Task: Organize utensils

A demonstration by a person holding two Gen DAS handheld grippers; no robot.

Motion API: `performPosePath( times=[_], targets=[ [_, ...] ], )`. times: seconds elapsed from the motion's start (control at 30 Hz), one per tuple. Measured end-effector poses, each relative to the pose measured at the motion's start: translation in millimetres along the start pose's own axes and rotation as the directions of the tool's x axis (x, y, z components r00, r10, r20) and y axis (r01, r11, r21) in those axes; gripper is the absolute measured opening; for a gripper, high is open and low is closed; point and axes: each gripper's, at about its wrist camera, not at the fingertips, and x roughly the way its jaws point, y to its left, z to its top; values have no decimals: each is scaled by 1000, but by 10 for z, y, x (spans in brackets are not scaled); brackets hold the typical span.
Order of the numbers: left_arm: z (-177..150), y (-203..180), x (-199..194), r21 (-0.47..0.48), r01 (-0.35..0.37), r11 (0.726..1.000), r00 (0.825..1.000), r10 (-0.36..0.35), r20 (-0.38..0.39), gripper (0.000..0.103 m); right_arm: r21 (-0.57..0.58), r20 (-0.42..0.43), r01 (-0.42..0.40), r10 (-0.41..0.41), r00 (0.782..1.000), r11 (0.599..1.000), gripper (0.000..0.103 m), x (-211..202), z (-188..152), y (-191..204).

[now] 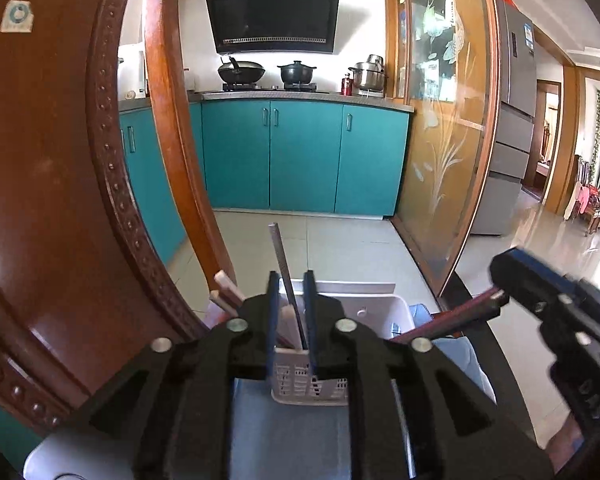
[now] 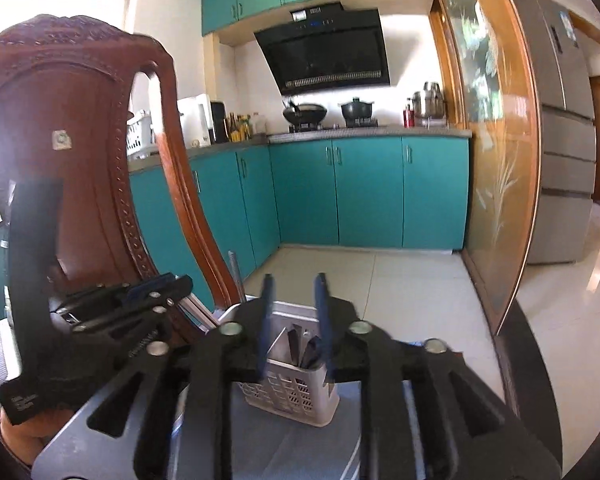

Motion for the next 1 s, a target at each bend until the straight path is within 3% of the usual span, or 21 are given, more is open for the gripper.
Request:
performPosePath(
  times=[0.03,0.1,0.17,0.23,0.4,0.5,0.6,0.7,1.0],
  targets=[
    [-14,-10,-41,5,-8,1000,1000,8,4,25,-6,13,-2,2,1000,1000,41,-70,-1,8],
    [-57,-10,-149,6,-11,1000,1000,11,13,45,-20,48,2,-1,999,1000,53,-260,-19,26],
    [-104,-5,-253,0,-23,1000,999,23,27,49,-28,74,9,-7,997,1000,63,-427,-61,26],
    [-167,5,-422,-14,-32,999,999,32,35,57,-27,100,23,-20,995,999,81,-626,-118,-1],
    [-363,9,-853,-29,21,999,997,-19,68,77,-14,137,60,-58,989,998,100,-1076,-363,-123],
    [-521,18,-1113,-49,58,997,994,-53,91,91,0,161,111,-109,981,994,100,-1351,-561,-201],
    [-688,29,-1298,-60,87,994,993,-81,84,97,19,137,115,-116,984,993,100,-1502,-705,-256],
    [-850,21,-1462,-30,58,998,995,-56,84,97,21,84,139,-140,987,990,100,-1561,-765,-247],
    [-1029,-7,-1943,26,44,999,992,-47,117,99,-71,131,215,-205,970,974,100,-1638,-873,92]
  ],
)
